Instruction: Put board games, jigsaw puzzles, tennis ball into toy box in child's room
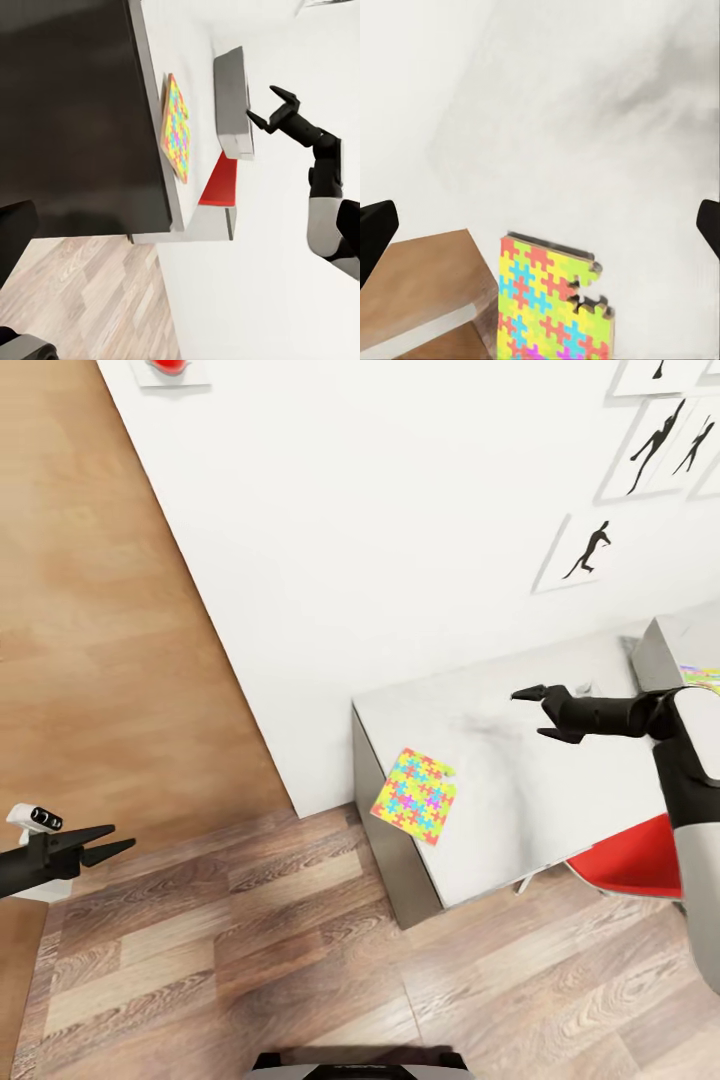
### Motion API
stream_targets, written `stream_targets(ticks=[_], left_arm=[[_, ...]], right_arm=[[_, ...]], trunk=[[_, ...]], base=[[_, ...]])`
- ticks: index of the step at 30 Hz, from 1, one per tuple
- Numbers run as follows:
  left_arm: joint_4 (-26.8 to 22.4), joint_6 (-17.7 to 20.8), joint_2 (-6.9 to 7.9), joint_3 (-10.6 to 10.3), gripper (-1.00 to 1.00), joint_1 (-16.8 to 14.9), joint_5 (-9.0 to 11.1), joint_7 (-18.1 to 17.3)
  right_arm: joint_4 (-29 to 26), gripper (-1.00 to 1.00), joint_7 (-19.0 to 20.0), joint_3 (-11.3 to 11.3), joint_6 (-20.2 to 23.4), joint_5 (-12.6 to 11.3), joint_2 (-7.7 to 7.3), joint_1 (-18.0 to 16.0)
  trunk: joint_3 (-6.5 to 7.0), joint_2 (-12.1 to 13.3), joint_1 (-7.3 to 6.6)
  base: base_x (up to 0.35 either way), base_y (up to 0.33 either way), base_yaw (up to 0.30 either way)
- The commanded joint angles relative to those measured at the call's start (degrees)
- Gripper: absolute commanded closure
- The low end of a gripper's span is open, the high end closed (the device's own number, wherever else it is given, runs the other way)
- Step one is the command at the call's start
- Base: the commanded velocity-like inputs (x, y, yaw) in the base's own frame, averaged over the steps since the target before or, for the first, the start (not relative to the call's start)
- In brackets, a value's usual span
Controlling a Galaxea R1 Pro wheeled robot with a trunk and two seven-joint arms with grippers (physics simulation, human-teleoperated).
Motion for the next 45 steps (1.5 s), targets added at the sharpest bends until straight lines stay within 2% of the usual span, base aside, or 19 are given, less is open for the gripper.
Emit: stream_targets(ticks=[1,2,5,11,17,20,25,32,40,45], left_arm=[[0.0,0.6,0.04,0.0,-1.0,0.0,0.0,-0.2],[0.0,0.6,0.06,0.0,-1.0,0.0,0.0,-0.2],[0.0,0.6,0.08,0.0,-1.0,0.0,0.0,-0.2],[0.0,0.5,0.07,0.1,-1.0,0.0,0.1,-0.2],[0.0,0.5,0.01,0.0,-1.0,0.0,0.1,-0.2],[0.0,0.5,0.01,0.0,-1.0,0.0,0.2,-0.2],[0.0,-0.3,0.0,0.0,-1.0,0.0,0.2,-0.2],[0.0,-1.6,0.0,0.1,-1.0,0.0,0.2,-0.2],[0.0,-1.7,-0.01,0.0,-1.0,0.0,0.3,-0.2],[0.0,-1.8,0.0,0.0,-1.0,0.0,0.3,-0.2]], right_arm=[[0.0,-1.0,-0.6,0.1,0.1,-1.5,-0.4,0.4],[0.0,-1.0,-0.6,0.3,0.1,-2.8,-0.97,1.2],[0.0,-1.0,-0.6,0.5,0.1,-4.4,-1.77,2.8],[0.2,-1.0,-0.5,0.5,0.1,-5.2,-3.17,4.8],[0.5,-1.0,-0.4,0.7,0.1,-6.6,-6.33,6.8],[0.5,-1.0,-0.3,0.6,0.1,-9.9,-9.04,10.1],[0.5,-1.0,-0.3,0.7,0.1,-14.1,-12.31,12.1],[0.8,-1.0,-0.2,0.8,0.1,-15.0,-13.02,12.7],[1.2,-1.0,-0.2,0.8,0.1,-15.2,-13.06,12.8],[3.7,-1.0,-0.2,0.9,0.1,-15.2,-12.88,12.9]], trunk=[[-0.08,-0.1,0.03],[-0.08,-0.1,0.03],[-0.08,-0.1,0.03],[-0.08,-0.1,0.03],[-0.08,-0.1,0.03],[-0.08,-0.1,0.03],[-0.08,-0.1,0.03],[-0.08,-0.1,0.03],[-0.08,-0.1,0.03],[-0.08,-0.1,0.03]], base=[[0.0,0.053,0.0],[0.0,0.034,0.0],[0.0,0.026,0.0],[0.0,0.121,0.0],[0.0,0.077,0.0],[-0.05,0.015,0.0],[-0.085,0.004,0.0],[-0.021,0.001,0.0],[-0.073,0.0,0.0],[-0.016,0.0,0.0]])
